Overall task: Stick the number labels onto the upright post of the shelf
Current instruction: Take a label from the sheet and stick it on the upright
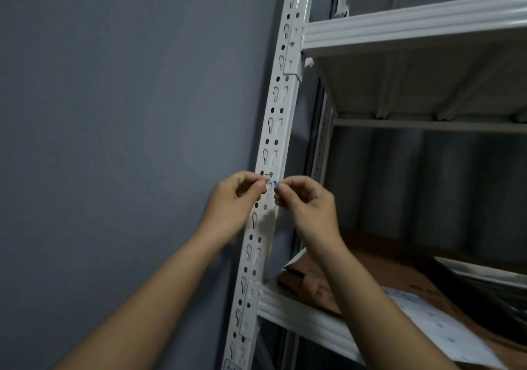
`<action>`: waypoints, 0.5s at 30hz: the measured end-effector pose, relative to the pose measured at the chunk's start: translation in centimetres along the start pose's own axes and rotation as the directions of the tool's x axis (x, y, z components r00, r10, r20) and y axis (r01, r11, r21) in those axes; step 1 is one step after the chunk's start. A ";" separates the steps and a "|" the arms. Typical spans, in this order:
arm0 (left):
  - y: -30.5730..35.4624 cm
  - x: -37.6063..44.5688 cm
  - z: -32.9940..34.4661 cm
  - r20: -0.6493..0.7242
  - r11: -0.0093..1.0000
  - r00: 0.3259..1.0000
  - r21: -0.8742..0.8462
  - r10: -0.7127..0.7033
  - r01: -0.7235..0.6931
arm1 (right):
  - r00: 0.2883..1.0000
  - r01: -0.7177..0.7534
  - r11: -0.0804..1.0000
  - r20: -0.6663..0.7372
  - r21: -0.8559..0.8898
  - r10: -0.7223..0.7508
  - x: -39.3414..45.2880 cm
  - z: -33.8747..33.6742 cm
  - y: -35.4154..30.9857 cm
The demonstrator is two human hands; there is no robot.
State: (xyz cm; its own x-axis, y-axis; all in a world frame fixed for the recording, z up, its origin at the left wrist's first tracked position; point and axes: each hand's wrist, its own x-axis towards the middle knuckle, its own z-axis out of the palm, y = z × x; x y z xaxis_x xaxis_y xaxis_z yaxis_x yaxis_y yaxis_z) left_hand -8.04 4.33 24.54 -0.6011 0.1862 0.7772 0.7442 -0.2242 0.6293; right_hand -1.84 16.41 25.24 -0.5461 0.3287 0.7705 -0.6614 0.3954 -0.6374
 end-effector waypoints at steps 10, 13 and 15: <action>2.8 -3.0 0.1 -0.035 0.976 0.977 -0.069 -0.210 0.207 | 0.967 0.256 0.947 0.062 -0.195 -0.249 -3.0 -0.2 -0.6; 3.5 -3.5 0.3 -0.018 0.968 0.970 -0.076 -0.242 0.240 | 0.891 0.450 0.811 0.129 -0.375 -0.435 -3.4 -0.6 -0.6; 3.8 -3.8 0.5 -0.012 0.961 0.964 -0.075 -0.266 0.265 | 0.850 0.521 0.735 0.181 -0.434 -0.495 -3.5 -1.0 -0.4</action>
State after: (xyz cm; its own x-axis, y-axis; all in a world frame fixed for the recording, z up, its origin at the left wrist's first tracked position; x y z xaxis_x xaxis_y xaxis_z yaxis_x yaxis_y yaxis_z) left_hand -2.80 3.28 23.97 -0.7810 0.2278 0.5815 0.5344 -0.2381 0.8110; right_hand 0.81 16.02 22.80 -0.2295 -0.0714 0.9707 -0.5478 0.8338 -0.0682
